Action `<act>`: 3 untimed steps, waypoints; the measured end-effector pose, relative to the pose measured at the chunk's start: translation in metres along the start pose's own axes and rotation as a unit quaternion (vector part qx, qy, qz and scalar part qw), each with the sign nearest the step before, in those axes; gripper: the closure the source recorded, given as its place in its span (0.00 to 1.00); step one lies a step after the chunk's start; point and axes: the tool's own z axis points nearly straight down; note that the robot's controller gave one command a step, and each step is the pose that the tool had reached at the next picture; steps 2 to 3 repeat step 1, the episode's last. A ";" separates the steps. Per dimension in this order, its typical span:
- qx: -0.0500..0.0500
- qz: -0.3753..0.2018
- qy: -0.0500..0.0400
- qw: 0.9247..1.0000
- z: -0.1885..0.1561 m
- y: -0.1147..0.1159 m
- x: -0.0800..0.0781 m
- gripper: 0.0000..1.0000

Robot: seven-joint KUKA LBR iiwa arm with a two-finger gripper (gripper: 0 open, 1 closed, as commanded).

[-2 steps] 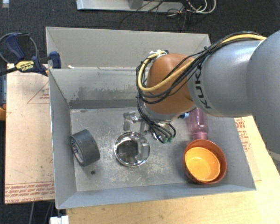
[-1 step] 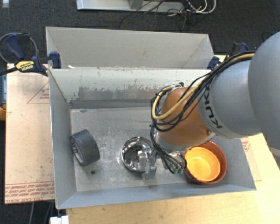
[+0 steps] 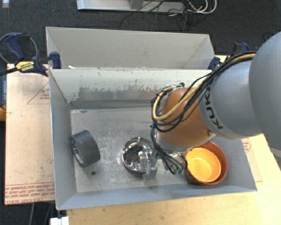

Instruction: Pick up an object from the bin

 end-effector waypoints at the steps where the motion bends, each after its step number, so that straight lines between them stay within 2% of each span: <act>1: 0.000 0.004 0.002 1.000 -0.119 -0.005 0.007 1.00; 3: 0.000 0.004 0.002 1.000 -0.119 -0.005 0.007 1.00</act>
Offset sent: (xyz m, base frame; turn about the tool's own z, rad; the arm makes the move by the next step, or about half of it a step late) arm 0.0062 0.0145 -0.0138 0.0317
